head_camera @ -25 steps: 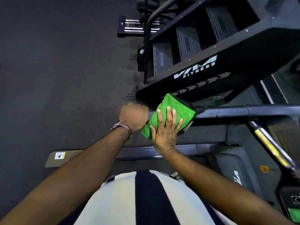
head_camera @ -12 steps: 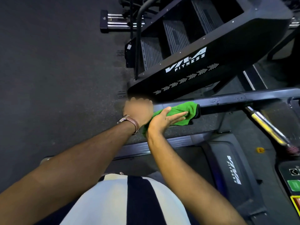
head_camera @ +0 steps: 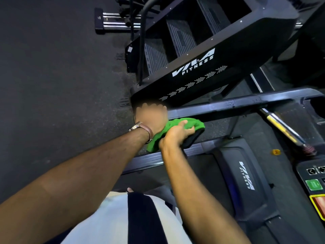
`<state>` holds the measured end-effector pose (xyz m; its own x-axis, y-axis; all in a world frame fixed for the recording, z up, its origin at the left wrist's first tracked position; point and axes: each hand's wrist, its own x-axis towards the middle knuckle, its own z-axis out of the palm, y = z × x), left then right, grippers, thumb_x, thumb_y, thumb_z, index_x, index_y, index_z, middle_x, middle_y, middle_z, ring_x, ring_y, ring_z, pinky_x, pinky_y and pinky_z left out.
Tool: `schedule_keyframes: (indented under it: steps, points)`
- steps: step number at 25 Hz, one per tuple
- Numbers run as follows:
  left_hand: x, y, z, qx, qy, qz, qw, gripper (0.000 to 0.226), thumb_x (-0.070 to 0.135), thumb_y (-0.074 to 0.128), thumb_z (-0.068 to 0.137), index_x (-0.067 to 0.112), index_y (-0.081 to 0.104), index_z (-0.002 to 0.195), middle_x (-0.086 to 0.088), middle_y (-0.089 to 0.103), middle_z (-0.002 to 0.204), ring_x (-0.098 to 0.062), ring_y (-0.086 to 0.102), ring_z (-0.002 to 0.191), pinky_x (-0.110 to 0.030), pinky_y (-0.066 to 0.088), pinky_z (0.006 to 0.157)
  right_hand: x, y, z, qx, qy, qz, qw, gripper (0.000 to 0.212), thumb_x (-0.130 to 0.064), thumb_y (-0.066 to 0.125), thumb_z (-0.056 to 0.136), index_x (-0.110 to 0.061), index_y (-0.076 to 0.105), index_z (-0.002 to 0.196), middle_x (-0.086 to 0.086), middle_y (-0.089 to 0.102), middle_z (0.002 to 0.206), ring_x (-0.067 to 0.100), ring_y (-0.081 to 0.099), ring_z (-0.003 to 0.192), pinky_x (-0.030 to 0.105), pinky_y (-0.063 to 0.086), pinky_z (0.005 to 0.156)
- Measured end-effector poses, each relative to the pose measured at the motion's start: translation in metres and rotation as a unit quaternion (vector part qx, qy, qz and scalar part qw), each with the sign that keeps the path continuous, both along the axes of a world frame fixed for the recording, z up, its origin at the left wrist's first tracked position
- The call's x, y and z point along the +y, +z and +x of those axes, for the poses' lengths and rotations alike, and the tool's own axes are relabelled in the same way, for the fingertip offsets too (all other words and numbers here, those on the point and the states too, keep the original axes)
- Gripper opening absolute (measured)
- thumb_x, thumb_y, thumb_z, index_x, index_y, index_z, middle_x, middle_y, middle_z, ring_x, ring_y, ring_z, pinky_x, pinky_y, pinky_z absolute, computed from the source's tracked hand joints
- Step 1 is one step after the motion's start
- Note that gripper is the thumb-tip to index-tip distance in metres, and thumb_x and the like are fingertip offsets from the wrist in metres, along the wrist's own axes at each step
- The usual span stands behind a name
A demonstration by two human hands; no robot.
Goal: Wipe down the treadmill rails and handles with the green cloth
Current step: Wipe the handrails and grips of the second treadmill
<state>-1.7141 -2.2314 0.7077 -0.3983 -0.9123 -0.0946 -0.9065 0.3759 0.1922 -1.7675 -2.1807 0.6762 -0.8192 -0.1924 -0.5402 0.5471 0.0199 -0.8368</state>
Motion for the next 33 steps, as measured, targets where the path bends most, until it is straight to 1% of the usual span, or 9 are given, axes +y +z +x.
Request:
schedule_keyframes:
  steps: [5, 8, 11, 16, 22, 24, 27, 28, 33]
  points:
    - [0.000, 0.000, 0.001, 0.006, -0.003, 0.002, 1.000, 0.045, 0.040, 0.022, 0.097, 0.017, 0.061, 0.102, -0.007, 0.065, 0.106, -0.038, 0.054, 0.100, -0.044, 0.039, 0.080, -0.019, -0.003, -0.073, -0.138, -0.109, -0.040, 0.984, 0.030, -0.031, 0.036, 0.104, -0.008, 0.050, 0.115, 0.014, 0.057, 0.113, 0.030, 0.057, 0.106, 0.035, 0.045, 0.085]
    - [0.000, -0.001, 0.001, -0.001, -0.001, -0.006, 1.000, 0.044, 0.040, 0.023, 0.097, 0.017, 0.061, 0.101, -0.008, 0.065, 0.105, -0.039, 0.054, 0.099, -0.045, 0.040, 0.080, -0.011, 0.009, -0.054, 0.115, -0.040, 0.073, 0.990, 0.037, -0.025, 0.044, 0.102, -0.005, 0.043, 0.133, 0.021, 0.044, 0.135, 0.032, 0.049, 0.117, 0.034, 0.040, 0.095]
    - [-0.001, -0.002, 0.001, -0.006, 0.001, -0.004, 1.000, 0.044, 0.040, 0.024, 0.098, 0.016, 0.061, 0.102, -0.008, 0.065, 0.106, -0.039, 0.054, 0.100, -0.045, 0.040, 0.080, 0.023, -0.010, -0.014, 0.444, 0.187, 0.062, 0.874, 0.045, -0.026, 0.048, 0.098, -0.009, 0.040, 0.139, 0.008, 0.037, 0.122, 0.026, 0.047, 0.107, 0.029, 0.040, 0.095]
    - [0.001, 0.002, -0.002, -0.016, 0.012, -0.003, 1.000, 0.045, 0.038, 0.024, 0.098, 0.015, 0.062, 0.102, -0.009, 0.065, 0.107, -0.039, 0.053, 0.104, -0.045, 0.039, 0.083, 0.027, -0.019, -0.084, 0.530, 0.201, 0.150, 0.810, 0.039, -0.029, 0.054, 0.093, -0.015, 0.060, 0.129, 0.016, 0.042, 0.116, 0.032, 0.046, 0.103, 0.028, 0.036, 0.091]
    - [-0.010, 0.015, -0.053, 0.015, -0.072, 0.057, 0.996, 0.039, 0.035, 0.032, 0.096, 0.009, 0.060, 0.101, -0.017, 0.063, 0.111, -0.040, 0.056, 0.107, -0.046, 0.045, 0.087, 0.029, -0.005, -0.124, 0.718, 0.390, 0.093, 0.568, 0.032, -0.030, 0.050, 0.098, -0.019, 0.068, 0.122, 0.004, 0.061, 0.132, 0.030, 0.058, 0.092, 0.037, 0.043, 0.083]
    - [-0.011, 0.020, -0.081, 0.042, -0.118, 0.071, 0.990, 0.038, 0.036, 0.035, 0.096, 0.006, 0.058, 0.101, -0.018, 0.062, 0.111, -0.039, 0.056, 0.107, -0.043, 0.046, 0.085, 0.037, -0.006, -0.166, 0.715, 0.370, 0.147, 0.574, 0.032, -0.034, 0.049, 0.098, -0.027, 0.066, 0.124, -0.002, 0.058, 0.138, 0.028, 0.056, 0.090, 0.037, 0.045, 0.081]
    - [-0.008, 0.024, -0.119, 0.066, -0.133, 0.078, 0.986, 0.038, 0.039, 0.035, 0.098, 0.008, 0.057, 0.100, -0.016, 0.062, 0.111, -0.036, 0.057, 0.105, -0.039, 0.045, 0.079, 0.020, 0.014, -0.199, 0.586, 0.287, 0.306, 0.693, 0.034, -0.043, 0.043, 0.095, -0.034, 0.068, 0.117, -0.009, 0.059, 0.135, 0.028, 0.050, 0.102, 0.038, 0.042, 0.083]
    - [-0.008, 0.024, -0.127, 0.078, -0.123, 0.087, 0.986, 0.037, 0.038, 0.034, 0.099, 0.009, 0.057, 0.100, -0.016, 0.063, 0.110, -0.035, 0.057, 0.104, -0.038, 0.044, 0.078, 0.009, 0.021, -0.198, 0.559, 0.297, 0.347, 0.692, 0.036, -0.045, 0.042, 0.093, -0.035, 0.068, 0.114, -0.012, 0.061, 0.130, 0.026, 0.048, 0.108, 0.039, 0.038, 0.085]
    - [-0.004, 0.009, -0.137, 0.072, -0.083, 0.031, 0.993, 0.037, 0.034, 0.030, 0.098, 0.012, 0.060, 0.095, -0.013, 0.066, 0.102, -0.036, 0.061, 0.096, -0.038, 0.045, 0.074, 0.017, 0.031, -0.222, 0.695, 0.484, 0.239, 0.475, 0.040, -0.047, 0.039, 0.095, -0.034, 0.060, 0.127, -0.011, 0.062, 0.126, 0.016, 0.051, 0.121, 0.041, 0.031, 0.097]
